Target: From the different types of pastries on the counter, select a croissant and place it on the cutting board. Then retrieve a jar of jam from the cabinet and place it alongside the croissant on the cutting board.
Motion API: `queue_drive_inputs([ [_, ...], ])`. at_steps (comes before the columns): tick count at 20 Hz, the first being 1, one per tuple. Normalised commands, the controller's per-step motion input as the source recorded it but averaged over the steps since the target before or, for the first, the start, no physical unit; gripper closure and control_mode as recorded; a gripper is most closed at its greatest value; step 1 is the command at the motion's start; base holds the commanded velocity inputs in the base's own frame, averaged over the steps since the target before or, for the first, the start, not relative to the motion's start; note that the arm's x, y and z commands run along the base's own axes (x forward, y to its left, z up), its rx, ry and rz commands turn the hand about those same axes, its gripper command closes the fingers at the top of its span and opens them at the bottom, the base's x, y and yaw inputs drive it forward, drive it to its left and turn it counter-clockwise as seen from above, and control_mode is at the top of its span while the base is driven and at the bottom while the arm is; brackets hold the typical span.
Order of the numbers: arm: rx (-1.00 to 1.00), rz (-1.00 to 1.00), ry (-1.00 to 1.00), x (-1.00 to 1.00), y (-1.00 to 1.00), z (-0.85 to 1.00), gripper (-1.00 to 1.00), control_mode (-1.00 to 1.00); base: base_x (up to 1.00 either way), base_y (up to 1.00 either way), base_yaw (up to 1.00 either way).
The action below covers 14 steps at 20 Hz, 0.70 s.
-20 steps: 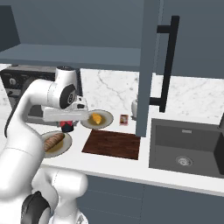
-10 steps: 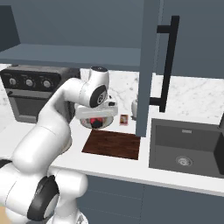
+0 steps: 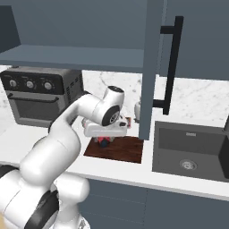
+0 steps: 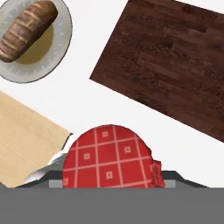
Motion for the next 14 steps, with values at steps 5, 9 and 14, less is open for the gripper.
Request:
queue_drive_inputs([
  [5, 0.13, 0.0, -0.04, 0.51, -0.36, -0.02, 1.0, -1.0, 0.0, 0.0, 0.0],
  [9, 0.06, 0.01, -0.03, 0.72, -0.61, 0.0, 1.0, -1.0, 0.0, 0.0, 0.0],
  [14, 0.0, 0.0, 0.0, 0.0, 0.23, -0.12, 1.0, -1.0, 0.0, 0.0, 0.0],
])
